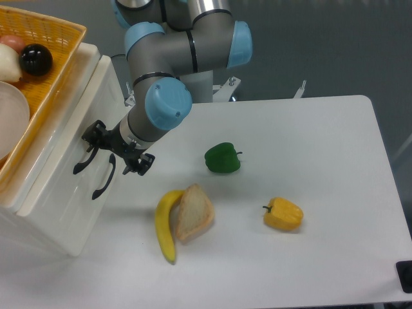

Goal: Slide open the top white drawer

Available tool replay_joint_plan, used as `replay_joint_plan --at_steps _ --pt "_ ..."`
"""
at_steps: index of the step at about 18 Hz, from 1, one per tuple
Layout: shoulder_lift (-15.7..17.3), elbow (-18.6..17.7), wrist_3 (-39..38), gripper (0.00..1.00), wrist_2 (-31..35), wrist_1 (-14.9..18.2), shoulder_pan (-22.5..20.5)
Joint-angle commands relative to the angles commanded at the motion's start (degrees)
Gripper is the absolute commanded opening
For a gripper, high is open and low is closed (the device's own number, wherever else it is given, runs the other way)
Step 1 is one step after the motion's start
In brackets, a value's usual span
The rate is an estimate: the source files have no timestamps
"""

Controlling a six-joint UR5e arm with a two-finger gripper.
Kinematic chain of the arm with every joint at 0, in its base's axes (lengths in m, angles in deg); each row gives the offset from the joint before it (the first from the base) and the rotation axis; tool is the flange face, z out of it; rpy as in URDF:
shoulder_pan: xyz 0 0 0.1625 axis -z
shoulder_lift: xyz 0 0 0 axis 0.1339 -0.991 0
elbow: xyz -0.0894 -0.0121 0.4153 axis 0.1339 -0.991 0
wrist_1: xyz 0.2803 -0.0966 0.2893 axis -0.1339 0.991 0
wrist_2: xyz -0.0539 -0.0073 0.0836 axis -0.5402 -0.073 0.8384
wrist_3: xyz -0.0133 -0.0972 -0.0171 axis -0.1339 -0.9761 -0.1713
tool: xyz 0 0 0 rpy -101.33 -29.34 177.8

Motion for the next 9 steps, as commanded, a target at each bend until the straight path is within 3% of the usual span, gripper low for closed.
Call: replay_joint_plan --at_steps 4,9 --pt "-0.5 0.7 0.2 1.00 2.8 -0.1 0.6" --pt "-0.8 1.1 -0.1 1.00 4.7 -2.5 1.1"
